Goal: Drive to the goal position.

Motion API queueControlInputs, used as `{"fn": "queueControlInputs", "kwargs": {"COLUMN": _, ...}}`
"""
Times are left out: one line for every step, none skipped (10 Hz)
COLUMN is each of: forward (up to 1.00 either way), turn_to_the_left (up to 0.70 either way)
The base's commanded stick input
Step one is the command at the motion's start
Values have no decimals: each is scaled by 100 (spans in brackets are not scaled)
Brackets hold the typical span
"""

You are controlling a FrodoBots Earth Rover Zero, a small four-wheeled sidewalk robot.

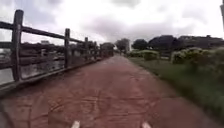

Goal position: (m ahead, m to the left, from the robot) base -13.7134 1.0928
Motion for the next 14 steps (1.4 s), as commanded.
{"fn": "queueControlInputs", "kwargs": {"forward": 85, "turn_to_the_left": -24}}
{"fn": "queueControlInputs", "kwargs": {"forward": 85, "turn_to_the_left": -24}}
{"fn": "queueControlInputs", "kwargs": {"forward": 85, "turn_to_the_left": -24}}
{"fn": "queueControlInputs", "kwargs": {"forward": 85, "turn_to_the_left": -24}}
{"fn": "queueControlInputs", "kwargs": {"forward": 85, "turn_to_the_left": -24}}
{"fn": "queueControlInputs", "kwargs": {"forward": 85, "turn_to_the_left": -24}}
{"fn": "queueControlInputs", "kwargs": {"forward": 85, "turn_to_the_left": -24}}
{"fn": "queueControlInputs", "kwargs": {"forward": 85, "turn_to_the_left": -24}}
{"fn": "queueControlInputs", "kwargs": {"forward": 85, "turn_to_the_left": -24}}
{"fn": "queueControlInputs", "kwargs": {"forward": 85, "turn_to_the_left": -24}}
{"fn": "queueControlInputs", "kwargs": {"forward": 85, "turn_to_the_left": -24}}
{"fn": "queueControlInputs", "kwargs": {"forward": 85, "turn_to_the_left": -24}}
{"fn": "queueControlInputs", "kwargs": {"forward": 85, "turn_to_the_left": 10}}
{"fn": "queueControlInputs", "kwargs": {"forward": 85, "turn_to_the_left": 10}}
